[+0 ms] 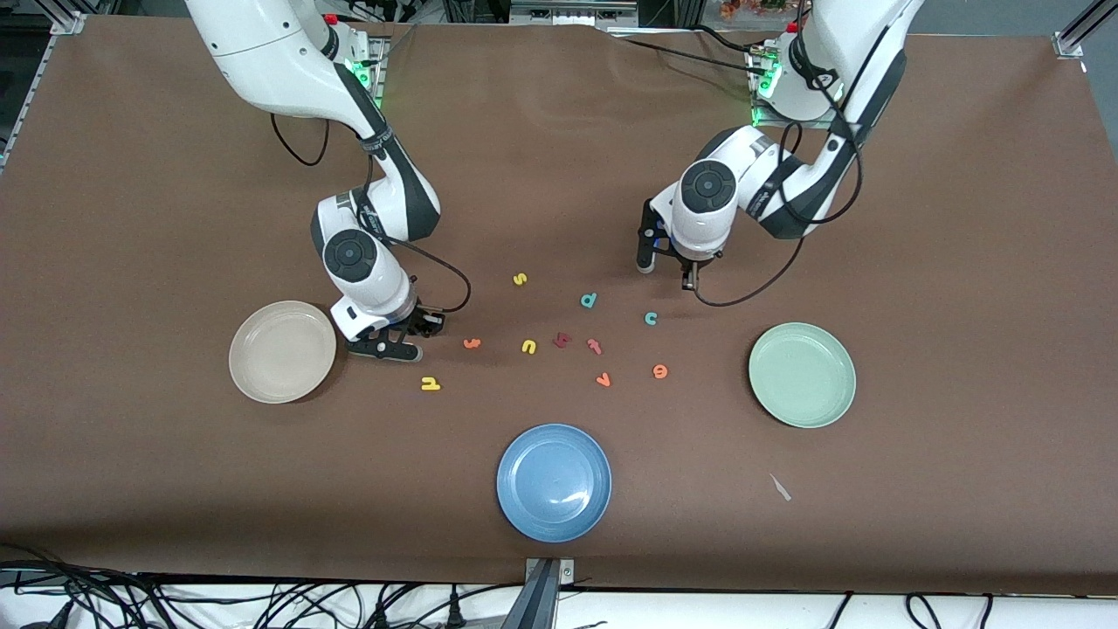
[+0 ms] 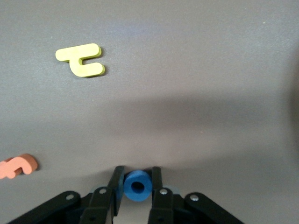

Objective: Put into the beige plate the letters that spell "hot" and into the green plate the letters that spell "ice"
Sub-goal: 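Drop the ring on the beige plate, the bar on the green plate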

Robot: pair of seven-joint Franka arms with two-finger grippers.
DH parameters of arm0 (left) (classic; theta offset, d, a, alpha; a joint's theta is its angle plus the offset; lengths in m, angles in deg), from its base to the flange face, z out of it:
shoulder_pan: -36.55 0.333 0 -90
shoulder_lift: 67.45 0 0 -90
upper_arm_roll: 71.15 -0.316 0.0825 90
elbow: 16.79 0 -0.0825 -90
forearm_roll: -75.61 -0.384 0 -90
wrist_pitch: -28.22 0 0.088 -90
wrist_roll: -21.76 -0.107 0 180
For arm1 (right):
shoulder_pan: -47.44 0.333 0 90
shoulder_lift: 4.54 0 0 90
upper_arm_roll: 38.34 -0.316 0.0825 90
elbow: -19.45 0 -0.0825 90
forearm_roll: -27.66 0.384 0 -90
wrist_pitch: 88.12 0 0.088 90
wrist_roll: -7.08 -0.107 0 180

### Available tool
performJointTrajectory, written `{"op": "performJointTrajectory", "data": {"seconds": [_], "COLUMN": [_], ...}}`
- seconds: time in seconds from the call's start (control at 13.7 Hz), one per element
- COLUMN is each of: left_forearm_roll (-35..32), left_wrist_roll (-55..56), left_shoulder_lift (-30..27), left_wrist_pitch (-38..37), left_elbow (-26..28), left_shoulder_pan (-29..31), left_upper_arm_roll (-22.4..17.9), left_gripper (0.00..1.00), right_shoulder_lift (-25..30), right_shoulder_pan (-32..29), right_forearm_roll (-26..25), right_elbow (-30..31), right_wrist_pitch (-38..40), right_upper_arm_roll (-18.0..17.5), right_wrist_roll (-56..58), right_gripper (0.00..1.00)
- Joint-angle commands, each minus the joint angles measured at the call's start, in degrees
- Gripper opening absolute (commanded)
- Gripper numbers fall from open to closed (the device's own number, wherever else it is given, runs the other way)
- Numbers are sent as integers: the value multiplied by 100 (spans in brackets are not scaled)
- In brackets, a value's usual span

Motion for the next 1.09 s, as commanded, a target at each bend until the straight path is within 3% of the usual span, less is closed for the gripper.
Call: {"op": "performJointTrajectory", "data": {"seconds": [0.0, 0.22, 0.44, 0.8, 0.88, 0.95, 1.02], "left_forearm_roll": [-97, -115, -167, -789, -878, -879, -879], "left_wrist_roll": [-62, -516, -948, -1108, -1108, -1142, -1195], "left_shoulder_lift": [-114, 35, 456, 1037, 1107, 1160, 1230], "left_wrist_pitch": [-811, -1165, -1157, -640, -499, -367, -244], "left_elbow": [-504, -1006, -1472, -1658, -1658, -1640, -1614], "left_shoulder_pan": [240, 678, 1145, 1699, 1804, 1901, 2015], "left_upper_arm_roll": [20, 2, -33, -95, -95, -95, -95], "left_gripper": [0, 0, 0, 0, 0, 0, 0], "right_shoulder_lift": [39, 162, 259, 189, 180, 180, 180], "right_shoulder_pan": [-26, -210, -420, -1333, -1440, -1458, -1415], "right_forearm_roll": [66, 66, 75, 84, 119, 276, 660], "right_elbow": [-630, -826, -826, -791, -799, -799, -808], "right_wrist_pitch": [976, 1339, 1506, 1463, 1463, 1463, 1506], "right_upper_arm_roll": [5, 189, 672, 699, 691, 690, 682], "right_wrist_roll": [240, 1011, 2391, 3851, 3923, 3889, 3854], "right_gripper": [20, 20, 20, 23, 46, 96, 100]}}
